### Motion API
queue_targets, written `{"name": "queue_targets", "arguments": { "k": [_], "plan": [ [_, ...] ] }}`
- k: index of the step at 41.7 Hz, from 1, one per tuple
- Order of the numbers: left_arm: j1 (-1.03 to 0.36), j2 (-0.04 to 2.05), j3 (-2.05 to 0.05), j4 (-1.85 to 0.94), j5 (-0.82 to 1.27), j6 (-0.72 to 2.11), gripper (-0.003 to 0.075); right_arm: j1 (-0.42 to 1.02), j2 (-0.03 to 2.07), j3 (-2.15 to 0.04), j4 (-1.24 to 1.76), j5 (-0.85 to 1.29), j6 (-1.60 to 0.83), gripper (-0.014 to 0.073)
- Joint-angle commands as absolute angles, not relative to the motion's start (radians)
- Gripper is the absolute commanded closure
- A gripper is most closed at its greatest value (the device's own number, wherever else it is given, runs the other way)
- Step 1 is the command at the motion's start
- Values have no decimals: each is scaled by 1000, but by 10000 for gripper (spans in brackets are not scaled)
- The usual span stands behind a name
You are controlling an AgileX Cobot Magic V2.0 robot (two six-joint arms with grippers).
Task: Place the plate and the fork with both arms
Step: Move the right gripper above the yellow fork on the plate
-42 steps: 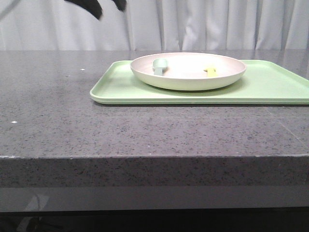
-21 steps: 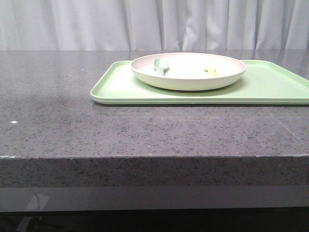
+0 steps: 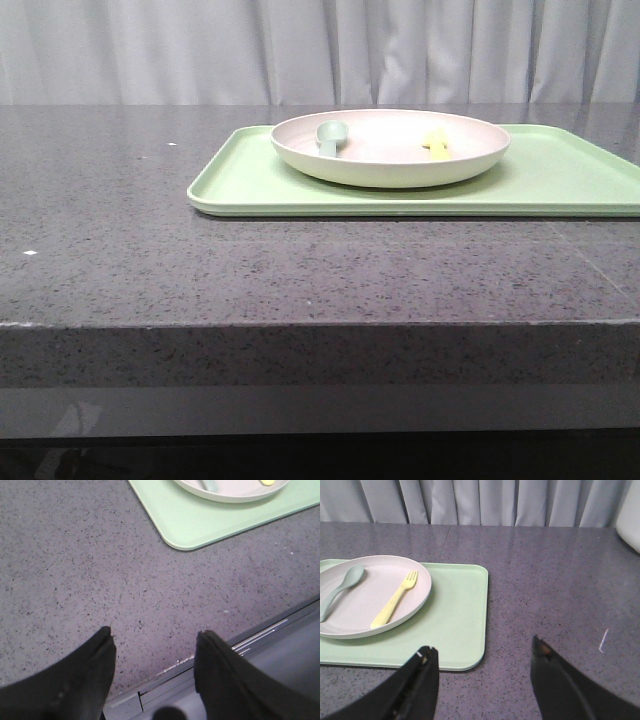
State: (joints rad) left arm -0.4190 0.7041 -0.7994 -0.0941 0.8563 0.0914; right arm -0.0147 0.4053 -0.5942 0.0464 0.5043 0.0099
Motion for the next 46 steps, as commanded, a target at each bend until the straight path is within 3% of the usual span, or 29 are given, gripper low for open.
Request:
{"name": "queue_targets", "arguments": {
  "k": [1, 12, 23, 30, 39, 46],
  "plan": [
    [-424, 642, -783, -100, 786, 92, 353, -17, 419, -630, 55, 418, 0, 155],
    [-424, 610, -767, -100, 793, 92, 353, 16, 484, -714, 109, 576, -29, 155],
    [-424, 610, -767, -100, 793, 92, 353, 239, 680, -895, 131, 747, -158, 155],
    [-424, 610, -767, -100, 793, 92, 353, 325, 800, -970, 131, 738, -168, 155],
    [-424, 610, -767, -100, 793, 92, 353, 331, 908, -1040, 144, 583, -168, 155],
    [-424, 610, -767, -100, 793, 92, 353, 331, 1056, -1197, 156, 719, -148, 155]
  ]
}}
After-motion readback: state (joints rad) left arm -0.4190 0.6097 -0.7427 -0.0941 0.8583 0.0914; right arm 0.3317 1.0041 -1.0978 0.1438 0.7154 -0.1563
